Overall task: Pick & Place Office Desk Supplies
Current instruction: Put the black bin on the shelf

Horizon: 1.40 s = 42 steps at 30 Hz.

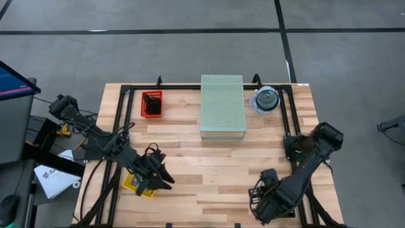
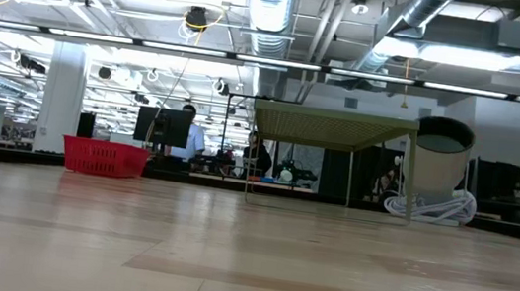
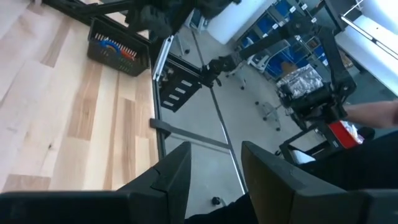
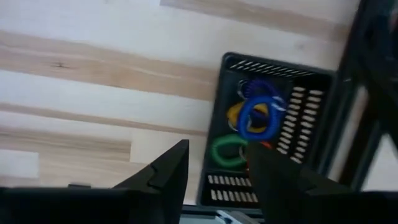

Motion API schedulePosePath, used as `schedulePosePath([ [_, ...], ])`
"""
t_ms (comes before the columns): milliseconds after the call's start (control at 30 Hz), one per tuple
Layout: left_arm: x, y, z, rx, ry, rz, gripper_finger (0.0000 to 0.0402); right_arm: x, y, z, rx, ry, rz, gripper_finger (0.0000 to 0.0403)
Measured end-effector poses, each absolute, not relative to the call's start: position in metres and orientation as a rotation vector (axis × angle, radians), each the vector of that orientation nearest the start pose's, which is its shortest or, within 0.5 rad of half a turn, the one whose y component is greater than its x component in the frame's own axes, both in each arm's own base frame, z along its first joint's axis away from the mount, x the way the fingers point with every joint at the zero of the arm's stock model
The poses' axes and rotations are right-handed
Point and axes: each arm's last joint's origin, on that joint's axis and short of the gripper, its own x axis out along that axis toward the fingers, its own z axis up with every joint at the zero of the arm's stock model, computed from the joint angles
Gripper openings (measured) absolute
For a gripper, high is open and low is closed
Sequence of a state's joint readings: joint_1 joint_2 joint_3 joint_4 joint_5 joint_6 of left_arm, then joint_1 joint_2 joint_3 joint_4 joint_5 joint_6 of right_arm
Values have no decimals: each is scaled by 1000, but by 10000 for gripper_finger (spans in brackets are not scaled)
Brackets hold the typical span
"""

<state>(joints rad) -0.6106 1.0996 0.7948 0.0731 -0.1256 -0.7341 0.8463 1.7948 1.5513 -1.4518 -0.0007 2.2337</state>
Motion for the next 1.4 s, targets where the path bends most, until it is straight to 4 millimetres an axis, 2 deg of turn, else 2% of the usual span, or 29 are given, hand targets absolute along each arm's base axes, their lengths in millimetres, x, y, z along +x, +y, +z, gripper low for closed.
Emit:
schedulePosePath([
  [233, 203, -138, 300, -617, 382, -380, 136, 212, 244, 225, 997, 1333, -1163, 152],
  [500, 204, -138, 301, -622, 374, -382, 136, 205, 245, 193, 995, 1351, -1146, 152],
  [767, 205, -138, 305, -655, 342, -384, 136, 201, 242, 173, 1012, 1331, -1118, 150],
  [933, 205, -138, 308, -672, 310, -385, 136, 196, 244, 160, 1040, 1333, -1085, 115],
  [1167, 206, -137, 311, -687, 271, -386, 136, 192, 245, 159, 1009, 1333, -1075, 10],
  [1267, 206, -137, 311, -687, 270, -381, 136, 197, 248, 167, 991, 1305, -1034, 7],
  [1400, 206, -137, 311, -685, 267, -375, 136, 216, 248, 185, 947, 1222, -900, 4],
])
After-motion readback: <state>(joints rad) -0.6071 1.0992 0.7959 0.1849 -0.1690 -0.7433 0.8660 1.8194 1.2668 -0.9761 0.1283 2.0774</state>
